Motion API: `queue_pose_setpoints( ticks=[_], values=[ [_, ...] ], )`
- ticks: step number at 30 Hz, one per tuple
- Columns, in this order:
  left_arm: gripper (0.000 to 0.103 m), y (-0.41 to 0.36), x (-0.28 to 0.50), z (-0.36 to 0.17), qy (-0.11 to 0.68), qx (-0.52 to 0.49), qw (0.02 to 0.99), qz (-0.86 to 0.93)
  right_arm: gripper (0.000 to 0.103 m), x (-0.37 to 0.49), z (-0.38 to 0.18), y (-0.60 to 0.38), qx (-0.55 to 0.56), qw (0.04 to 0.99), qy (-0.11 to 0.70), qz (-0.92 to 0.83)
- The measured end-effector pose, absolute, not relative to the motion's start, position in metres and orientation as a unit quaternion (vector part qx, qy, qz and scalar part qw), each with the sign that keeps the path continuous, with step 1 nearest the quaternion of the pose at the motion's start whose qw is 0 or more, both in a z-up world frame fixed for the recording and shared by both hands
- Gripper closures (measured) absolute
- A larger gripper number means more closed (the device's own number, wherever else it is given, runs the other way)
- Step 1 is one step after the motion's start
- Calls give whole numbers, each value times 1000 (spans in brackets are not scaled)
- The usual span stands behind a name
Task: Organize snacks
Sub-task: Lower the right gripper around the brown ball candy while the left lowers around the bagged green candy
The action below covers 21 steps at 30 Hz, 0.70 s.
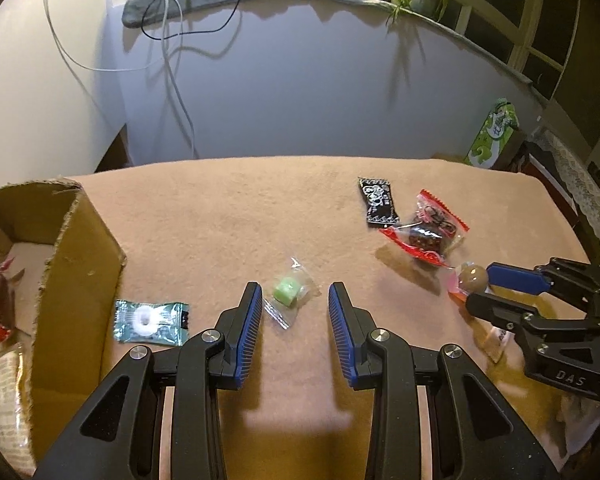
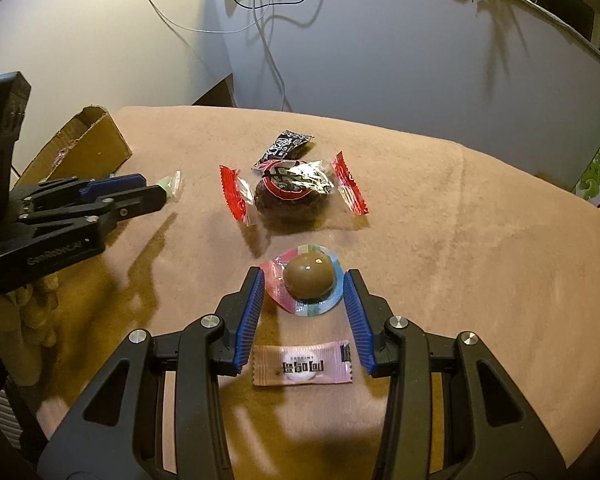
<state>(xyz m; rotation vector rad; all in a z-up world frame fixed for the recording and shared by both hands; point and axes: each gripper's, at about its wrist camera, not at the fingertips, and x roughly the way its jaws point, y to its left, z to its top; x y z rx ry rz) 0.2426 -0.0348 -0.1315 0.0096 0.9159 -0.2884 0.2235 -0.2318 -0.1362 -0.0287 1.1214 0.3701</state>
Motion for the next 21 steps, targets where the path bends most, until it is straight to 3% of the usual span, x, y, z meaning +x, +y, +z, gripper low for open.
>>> queue_pose_setpoints(
  ticks=[11,12,13,16,21],
  values=[
    [76,-42,246,-137,439,21,887,-145,56,226,-137,-229,-21,831,529,171],
    [78,-42,246,-137,438,22,887,-146,56,227,-137,-229,-22,831,528,172],
    [88,-43,246,-137,438,23,887,-146,56,227,-137,-229,-22,831,528,172],
    [88,-44,246,-137,437,25,887,-148,56,227,-138,-229,-21,831,528,172],
    [90,-43,246,-137,436,25,887,-150,66,226,-136,-228,-24,837,520,168]
  ],
)
